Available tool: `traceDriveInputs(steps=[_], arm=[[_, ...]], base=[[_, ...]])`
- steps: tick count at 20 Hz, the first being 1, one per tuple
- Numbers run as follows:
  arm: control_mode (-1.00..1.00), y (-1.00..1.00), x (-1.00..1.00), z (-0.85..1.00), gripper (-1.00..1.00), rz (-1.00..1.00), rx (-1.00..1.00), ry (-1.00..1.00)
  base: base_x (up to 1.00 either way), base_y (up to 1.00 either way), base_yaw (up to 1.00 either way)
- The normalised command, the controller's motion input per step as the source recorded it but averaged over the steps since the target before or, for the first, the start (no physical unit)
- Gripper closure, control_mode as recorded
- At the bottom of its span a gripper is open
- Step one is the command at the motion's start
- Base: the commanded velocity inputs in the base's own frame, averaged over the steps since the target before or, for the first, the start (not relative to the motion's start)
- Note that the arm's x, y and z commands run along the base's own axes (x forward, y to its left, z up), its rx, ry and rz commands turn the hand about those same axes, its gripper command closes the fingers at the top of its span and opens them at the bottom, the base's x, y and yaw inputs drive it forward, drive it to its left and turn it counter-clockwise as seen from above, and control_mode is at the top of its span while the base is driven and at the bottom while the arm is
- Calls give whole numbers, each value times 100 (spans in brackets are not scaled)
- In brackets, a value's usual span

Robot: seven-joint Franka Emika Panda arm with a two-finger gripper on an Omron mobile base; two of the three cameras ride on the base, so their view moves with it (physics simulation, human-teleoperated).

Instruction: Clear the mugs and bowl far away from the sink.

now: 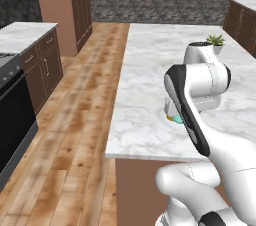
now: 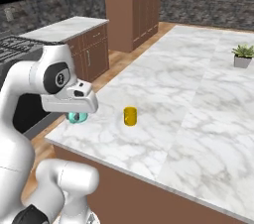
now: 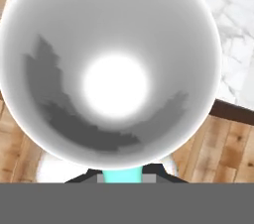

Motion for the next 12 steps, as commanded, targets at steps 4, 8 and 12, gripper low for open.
traceDriveInputs(steps=[4,8,12], arm=[[-100,38,78,-57,100,17,-2,2],[-100,3,63,-49,100,14,0,7],[-100,0,58,-45,100,10,0,2]], base=[[0,0,0],[0,0,0],[0,0,0]])
